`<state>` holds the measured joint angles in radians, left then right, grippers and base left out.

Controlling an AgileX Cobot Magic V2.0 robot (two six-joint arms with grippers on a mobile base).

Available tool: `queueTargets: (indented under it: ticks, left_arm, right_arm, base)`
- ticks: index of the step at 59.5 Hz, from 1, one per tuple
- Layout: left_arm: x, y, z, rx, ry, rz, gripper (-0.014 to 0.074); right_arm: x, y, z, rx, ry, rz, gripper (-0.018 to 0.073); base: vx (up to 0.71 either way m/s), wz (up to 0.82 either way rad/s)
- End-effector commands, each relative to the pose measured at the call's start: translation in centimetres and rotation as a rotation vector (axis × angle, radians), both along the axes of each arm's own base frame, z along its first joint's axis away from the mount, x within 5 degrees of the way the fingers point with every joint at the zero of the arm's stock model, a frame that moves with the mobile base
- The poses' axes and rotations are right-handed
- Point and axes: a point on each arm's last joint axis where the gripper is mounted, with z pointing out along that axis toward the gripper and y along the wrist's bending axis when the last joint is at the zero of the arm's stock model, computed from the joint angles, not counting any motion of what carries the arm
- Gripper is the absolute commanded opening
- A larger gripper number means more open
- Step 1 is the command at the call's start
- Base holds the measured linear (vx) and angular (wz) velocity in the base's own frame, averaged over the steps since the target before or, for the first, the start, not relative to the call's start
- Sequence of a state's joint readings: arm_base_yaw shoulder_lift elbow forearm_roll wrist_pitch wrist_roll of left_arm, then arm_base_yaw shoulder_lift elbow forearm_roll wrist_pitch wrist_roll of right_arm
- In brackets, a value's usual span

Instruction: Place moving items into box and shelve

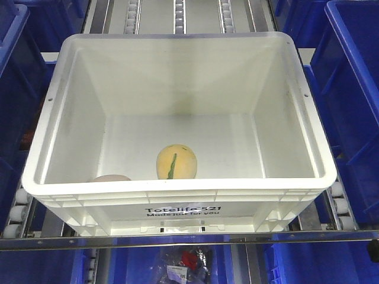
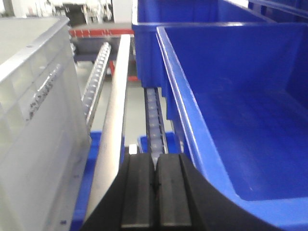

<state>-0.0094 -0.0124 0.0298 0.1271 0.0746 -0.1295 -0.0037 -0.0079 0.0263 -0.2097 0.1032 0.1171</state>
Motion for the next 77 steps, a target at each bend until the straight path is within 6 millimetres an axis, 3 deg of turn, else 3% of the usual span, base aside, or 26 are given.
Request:
queueTargets:
  ticks: [1, 77]
  left_arm:
    - [-0.02, -0.12, -0.06, -0.006, -0.071, -0.014, -0.0022]
    - [-0.02, -0.12, -0.06, -0.006, -0.071, -0.014, -0.0022]
  right_arm:
    - [-0.07, 0.24, 0.58, 0.014, -0.137, 0.024, -0.0013]
    - [-0.12, 0.56, 0.75, -0.023, -0.157, 0.085, -0.0013]
  base:
    - [0.0, 0.0]
    - [0.0, 0.0]
